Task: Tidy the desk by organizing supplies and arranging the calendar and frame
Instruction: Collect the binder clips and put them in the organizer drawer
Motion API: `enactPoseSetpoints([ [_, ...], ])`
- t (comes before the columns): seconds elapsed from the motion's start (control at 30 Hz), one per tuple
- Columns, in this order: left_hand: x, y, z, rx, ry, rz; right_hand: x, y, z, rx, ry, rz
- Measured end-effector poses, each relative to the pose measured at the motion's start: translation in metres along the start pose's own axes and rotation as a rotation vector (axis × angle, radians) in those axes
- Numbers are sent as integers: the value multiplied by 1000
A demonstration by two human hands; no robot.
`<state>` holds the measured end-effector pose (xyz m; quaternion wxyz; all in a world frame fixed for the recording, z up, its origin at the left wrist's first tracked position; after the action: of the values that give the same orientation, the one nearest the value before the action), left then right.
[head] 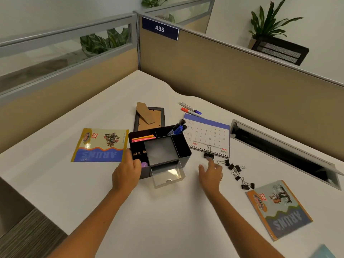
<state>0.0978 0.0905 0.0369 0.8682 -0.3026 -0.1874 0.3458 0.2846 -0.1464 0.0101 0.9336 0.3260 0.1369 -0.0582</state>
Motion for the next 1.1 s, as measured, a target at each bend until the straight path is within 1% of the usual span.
enactPoseSetpoints([
  [0.1,2,-1,-2,13,18,13,29,6,1,-250,-78,82],
  [0.17,5,-3,-1,79,29,-12,40,9,-4,-381,-102,130],
  [0.2,6,-6,2,127,10,-62,43,11,-6,-431,-116,150],
  [0.23,7,-10,0,184,45,-146,46,12,-9,-461,-129,167],
  [0.27,7,-14,-5,254,113,-222,48,13,-11,-469,-147,184],
  [0.3,7,-15,-9,385,158,-285,49,15,-12,-459,-164,196],
  [0.33,8,-14,-11,475,178,-321,51,16,-13,-433,-184,209],
  [0.4,11,-11,-16,513,207,-321,51,16,-13,-349,-201,220],
  [0.5,14,-8,-19,506,281,-265,39,20,-6,-59,-173,172],
  [0.53,16,-8,-21,521,287,-269,31,24,-1,52,-178,184],
  [0.57,18,-8,-23,511,323,-265,19,30,5,157,-186,220],
  [0.67,23,-11,-24,470,306,-301,-24,49,19,426,-141,367],
  [0.7,23,-10,-23,464,292,-308,-39,54,22,459,-118,420],
  [0.8,21,-7,-19,481,212,-398,-75,62,24,458,-43,576],
  [0.83,21,-2,-15,353,157,-353,-84,63,23,440,-22,624],
  [0.9,21,9,-2,103,-12,-173,-97,63,19,372,8,688],
  [0.93,22,13,3,-2,-88,-96,-100,62,16,328,28,699],
  [1.0,29,6,18,-114,-213,-42,-102,61,7,189,45,682],
  [1.03,36,1,26,-115,-264,-74,-102,61,3,106,30,664],
  [1.1,56,-13,34,-25,-284,-175,-98,62,-3,-13,-34,638],
])
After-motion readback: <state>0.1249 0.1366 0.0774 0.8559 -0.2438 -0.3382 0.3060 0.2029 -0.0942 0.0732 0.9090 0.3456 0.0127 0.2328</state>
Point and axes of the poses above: each hand's wrist, its own x-axis towards the middle knuckle, its own z-axis out of the back of the hand, y = z × x, the point moved 6 cm from there along x, towards the middle knuckle, and after that the axes turned 12 degrees about -z, right-handed, at the moved point
